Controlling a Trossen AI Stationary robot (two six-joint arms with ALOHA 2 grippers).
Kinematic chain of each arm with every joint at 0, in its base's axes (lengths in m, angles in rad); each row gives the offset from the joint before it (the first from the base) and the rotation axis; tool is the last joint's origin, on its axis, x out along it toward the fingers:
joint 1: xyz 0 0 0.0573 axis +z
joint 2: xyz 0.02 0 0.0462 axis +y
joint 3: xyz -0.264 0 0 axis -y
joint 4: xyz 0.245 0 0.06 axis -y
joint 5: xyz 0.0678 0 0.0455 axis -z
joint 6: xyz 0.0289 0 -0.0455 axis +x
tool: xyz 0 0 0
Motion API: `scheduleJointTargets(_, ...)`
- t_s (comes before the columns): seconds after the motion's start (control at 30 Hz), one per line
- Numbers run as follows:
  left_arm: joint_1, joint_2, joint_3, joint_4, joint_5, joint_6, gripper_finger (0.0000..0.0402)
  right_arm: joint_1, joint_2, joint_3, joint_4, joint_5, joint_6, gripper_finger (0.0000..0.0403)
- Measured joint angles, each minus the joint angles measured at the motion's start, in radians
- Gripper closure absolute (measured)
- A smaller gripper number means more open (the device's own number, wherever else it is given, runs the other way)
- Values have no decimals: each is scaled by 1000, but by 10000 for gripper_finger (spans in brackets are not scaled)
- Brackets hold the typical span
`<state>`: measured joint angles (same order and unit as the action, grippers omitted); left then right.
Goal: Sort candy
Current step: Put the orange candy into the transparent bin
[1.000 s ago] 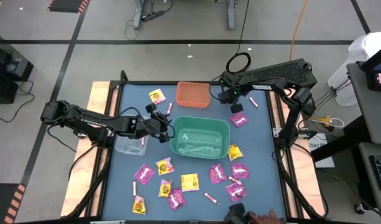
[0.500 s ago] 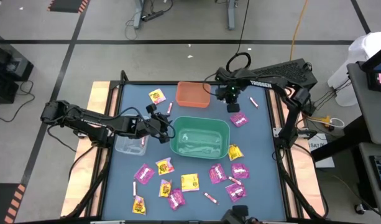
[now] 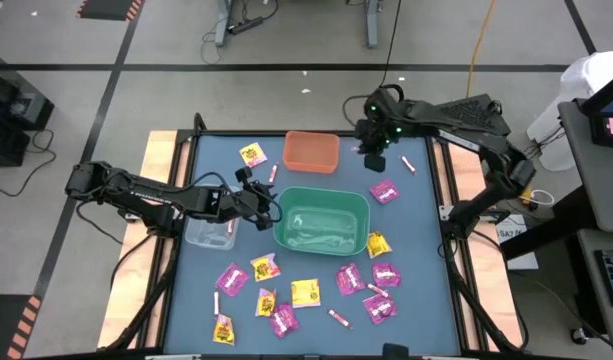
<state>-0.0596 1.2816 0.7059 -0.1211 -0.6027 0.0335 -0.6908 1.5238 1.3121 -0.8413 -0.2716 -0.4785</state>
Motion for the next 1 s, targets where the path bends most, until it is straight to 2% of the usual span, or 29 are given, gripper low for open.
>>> scheduleJointTargets(0.17,-2,0,0,12,5,-1,284,-1,-95,-9,80,-201,96,378)
scheduleJointTargets(0.3,-2,0,0,12,5,-1,284,5,-191,-108,218,-357,152,378)
scheduleJointTargets(0.5,-2,0,0,35,6,-2,284,51,-338,-362,565,-331,298,378)
scheduleJointTargets(0.7,-2,0,0,56,6,-2,284,131,-422,-591,949,-209,412,378)
scheduleJointTargets(0.87,-2,0,0,59,15,-32,284,189,-435,-681,1176,-169,434,378)
scheduleJointTargets(1.0,-2,0,0,61,50,-62,284,217,-435,-683,1222,-169,434,378)
